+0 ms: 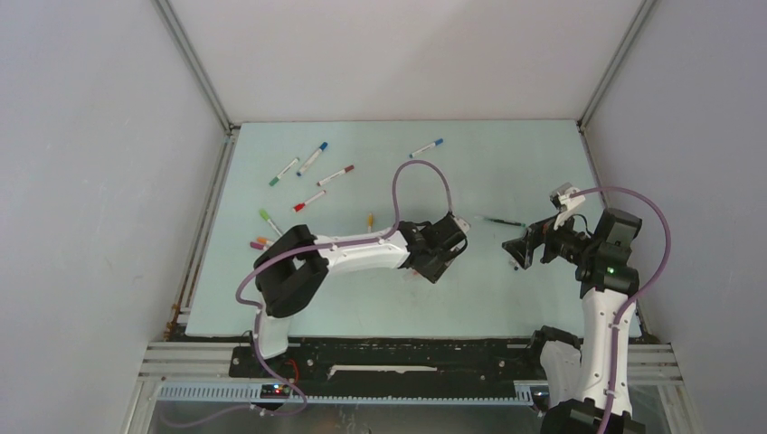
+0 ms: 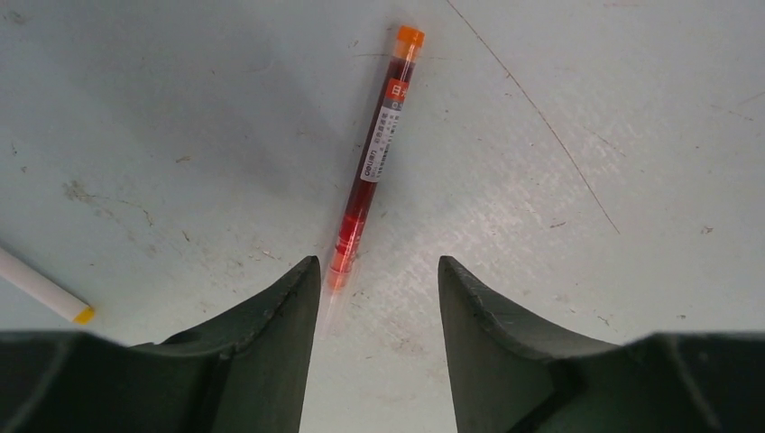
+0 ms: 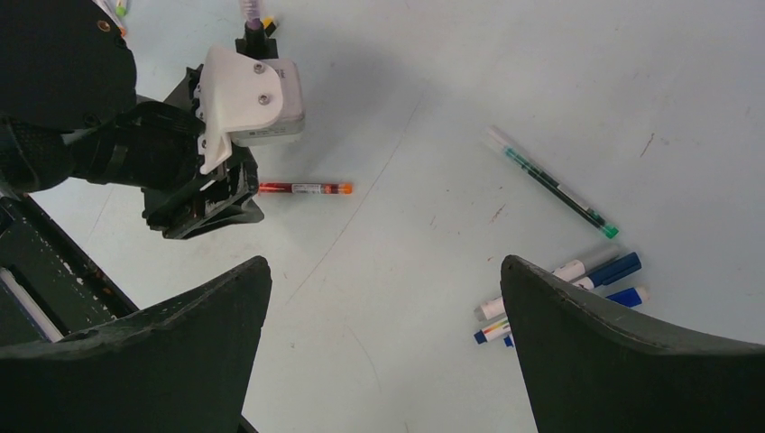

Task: Open the pen caps
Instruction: Pick up the pen from the center of the board.

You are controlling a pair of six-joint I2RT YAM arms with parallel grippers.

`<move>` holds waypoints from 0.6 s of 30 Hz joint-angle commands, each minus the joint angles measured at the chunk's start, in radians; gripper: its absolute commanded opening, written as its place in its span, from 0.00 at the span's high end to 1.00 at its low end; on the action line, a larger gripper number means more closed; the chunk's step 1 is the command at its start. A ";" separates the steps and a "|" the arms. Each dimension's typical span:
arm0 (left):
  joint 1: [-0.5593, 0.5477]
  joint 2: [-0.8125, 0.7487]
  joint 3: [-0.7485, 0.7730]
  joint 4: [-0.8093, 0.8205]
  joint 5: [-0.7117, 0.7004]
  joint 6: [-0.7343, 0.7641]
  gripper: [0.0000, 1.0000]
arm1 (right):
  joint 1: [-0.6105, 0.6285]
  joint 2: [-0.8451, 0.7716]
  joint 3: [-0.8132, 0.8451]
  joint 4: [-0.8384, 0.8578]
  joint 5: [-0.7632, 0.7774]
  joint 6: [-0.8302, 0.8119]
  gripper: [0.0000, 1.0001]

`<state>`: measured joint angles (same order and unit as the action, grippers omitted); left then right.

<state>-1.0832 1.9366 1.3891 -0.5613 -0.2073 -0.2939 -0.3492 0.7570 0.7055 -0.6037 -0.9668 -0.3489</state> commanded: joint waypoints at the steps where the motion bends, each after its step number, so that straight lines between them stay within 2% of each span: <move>1: 0.011 0.025 0.064 -0.012 -0.015 0.036 0.46 | -0.005 0.002 0.011 0.029 0.006 -0.004 0.00; 6: 0.032 0.038 0.062 -0.004 -0.001 0.041 0.47 | -0.007 0.004 0.011 0.027 0.005 -0.005 0.00; 18: 0.058 0.051 0.031 0.027 0.056 0.033 0.57 | -0.011 0.007 0.011 0.027 0.004 -0.009 0.00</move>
<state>-1.0267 1.9781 1.3991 -0.5613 -0.1768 -0.2779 -0.3557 0.7631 0.7055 -0.6037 -0.9634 -0.3504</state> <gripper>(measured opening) 0.438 0.997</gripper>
